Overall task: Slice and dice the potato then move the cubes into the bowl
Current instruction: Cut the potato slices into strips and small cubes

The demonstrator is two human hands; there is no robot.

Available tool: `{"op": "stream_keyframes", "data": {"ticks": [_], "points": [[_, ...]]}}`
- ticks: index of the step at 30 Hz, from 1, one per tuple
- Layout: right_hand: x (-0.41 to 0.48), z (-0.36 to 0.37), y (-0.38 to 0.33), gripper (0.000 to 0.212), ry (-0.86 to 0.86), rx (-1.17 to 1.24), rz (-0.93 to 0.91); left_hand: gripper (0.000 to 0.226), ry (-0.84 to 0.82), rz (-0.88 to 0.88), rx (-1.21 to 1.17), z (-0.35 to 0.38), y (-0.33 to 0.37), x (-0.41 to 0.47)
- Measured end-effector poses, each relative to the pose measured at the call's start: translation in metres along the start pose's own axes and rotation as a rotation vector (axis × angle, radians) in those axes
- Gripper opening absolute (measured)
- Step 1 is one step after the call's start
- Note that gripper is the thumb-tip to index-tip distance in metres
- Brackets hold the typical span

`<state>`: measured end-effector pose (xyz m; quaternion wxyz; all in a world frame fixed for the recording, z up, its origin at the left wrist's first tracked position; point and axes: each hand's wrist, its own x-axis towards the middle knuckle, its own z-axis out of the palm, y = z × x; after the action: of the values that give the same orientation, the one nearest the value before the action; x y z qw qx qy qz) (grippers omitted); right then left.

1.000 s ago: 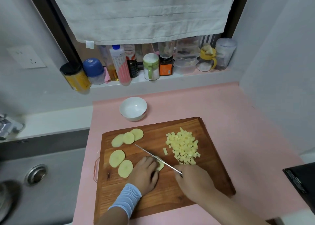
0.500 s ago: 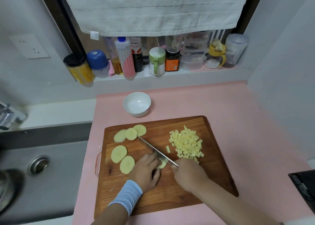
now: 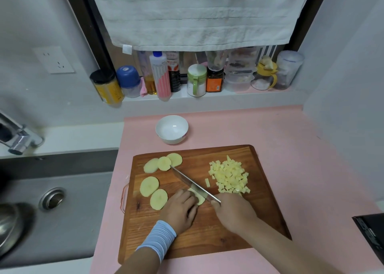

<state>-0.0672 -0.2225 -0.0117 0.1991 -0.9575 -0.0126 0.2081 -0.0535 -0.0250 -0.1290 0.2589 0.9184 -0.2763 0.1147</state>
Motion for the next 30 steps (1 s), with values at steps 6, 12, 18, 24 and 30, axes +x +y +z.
{"op": "stream_keyframes", "data": {"ticks": [6, 12, 18, 24, 30], "points": [[-0.019, 0.007, 0.004, 0.029, 0.037, -0.027, -0.045, 0.006, 0.013, -0.004, -0.025, -0.001, 0.000, 0.000], [-0.021, 0.007, 0.009, 0.026, -0.017, 0.018, 0.014, 0.007, 0.038, -0.003, -0.049, -0.001, 0.000, 0.002], [-0.006, 0.013, -0.001, 0.025, -0.045, 0.041, 0.053, 0.010, 0.031, -0.025, -0.059, 0.001, -0.002, 0.000], [0.003, 0.013, -0.007, 0.022, -0.049, 0.031, 0.097, 0.009, 0.043, -0.023, -0.038, 0.000, 0.000, 0.000], [0.000, 0.013, -0.007, 0.027, -0.059, 0.009, 0.094, 0.008, 0.092, -0.023, -0.003, 0.002, 0.002, -0.009]]}}
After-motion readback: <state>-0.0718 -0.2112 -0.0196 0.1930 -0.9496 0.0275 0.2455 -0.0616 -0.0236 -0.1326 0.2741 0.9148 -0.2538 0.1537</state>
